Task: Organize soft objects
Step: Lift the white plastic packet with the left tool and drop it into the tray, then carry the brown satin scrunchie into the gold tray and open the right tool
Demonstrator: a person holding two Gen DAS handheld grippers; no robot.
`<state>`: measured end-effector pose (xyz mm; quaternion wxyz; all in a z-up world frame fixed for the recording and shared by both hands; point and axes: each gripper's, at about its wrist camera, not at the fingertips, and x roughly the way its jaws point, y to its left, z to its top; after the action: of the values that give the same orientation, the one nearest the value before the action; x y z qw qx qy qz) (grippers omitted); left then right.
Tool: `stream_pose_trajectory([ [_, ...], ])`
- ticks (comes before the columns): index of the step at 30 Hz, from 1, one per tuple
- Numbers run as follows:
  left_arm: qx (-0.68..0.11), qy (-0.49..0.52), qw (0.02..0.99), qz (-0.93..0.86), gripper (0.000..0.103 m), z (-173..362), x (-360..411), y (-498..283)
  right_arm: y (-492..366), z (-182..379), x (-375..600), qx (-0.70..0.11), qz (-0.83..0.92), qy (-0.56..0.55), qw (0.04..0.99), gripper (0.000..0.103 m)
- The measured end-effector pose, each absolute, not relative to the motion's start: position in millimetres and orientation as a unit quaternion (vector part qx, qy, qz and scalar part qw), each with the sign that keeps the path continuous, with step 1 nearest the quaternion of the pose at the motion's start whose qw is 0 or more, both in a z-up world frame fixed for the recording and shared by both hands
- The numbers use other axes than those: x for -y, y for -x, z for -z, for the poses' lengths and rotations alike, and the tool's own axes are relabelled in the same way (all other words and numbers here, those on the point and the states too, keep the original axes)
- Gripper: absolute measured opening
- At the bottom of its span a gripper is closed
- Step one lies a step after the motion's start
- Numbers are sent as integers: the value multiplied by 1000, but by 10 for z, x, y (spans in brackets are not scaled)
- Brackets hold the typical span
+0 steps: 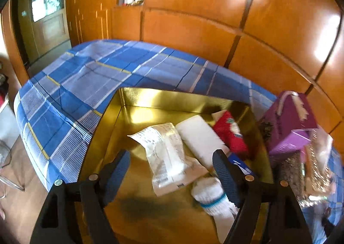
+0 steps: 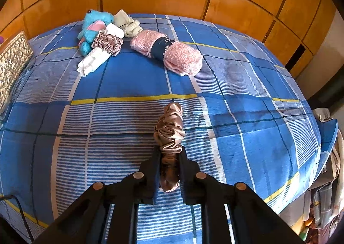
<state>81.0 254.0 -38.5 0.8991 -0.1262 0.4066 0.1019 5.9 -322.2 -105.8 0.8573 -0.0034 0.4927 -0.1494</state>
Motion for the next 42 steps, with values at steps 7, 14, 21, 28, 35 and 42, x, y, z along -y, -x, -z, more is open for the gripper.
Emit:
stream_pose_trajectory([
  [7, -385, 110, 913, -80, 80, 263, -2325, -461, -258, 994, 3362, -511, 123, -78, 847, 13],
  [14, -390, 91, 914, -65, 80, 275, -2148, -311, -455, 797, 3233, -500, 83, -110, 855, 12],
  [21, -387, 86, 916, -63, 80, 287, -2114, -228, -572, 242, 2700, -444, 5, -66, 893, 12],
  [28, -388, 90, 915, -65, 80, 315, -2146, -201, -553, -291, 1923, -384, -98, -20, 918, 12],
  [35, -386, 95, 915, -72, 80, 327, -2239, -207, -453, -552, 1058, -366, -231, 23, 901, 12],
  [42, -372, 118, 913, -120, 80, 276, -2614, -167, -402, -458, 67, -383, -369, 48, 845, 12],
])
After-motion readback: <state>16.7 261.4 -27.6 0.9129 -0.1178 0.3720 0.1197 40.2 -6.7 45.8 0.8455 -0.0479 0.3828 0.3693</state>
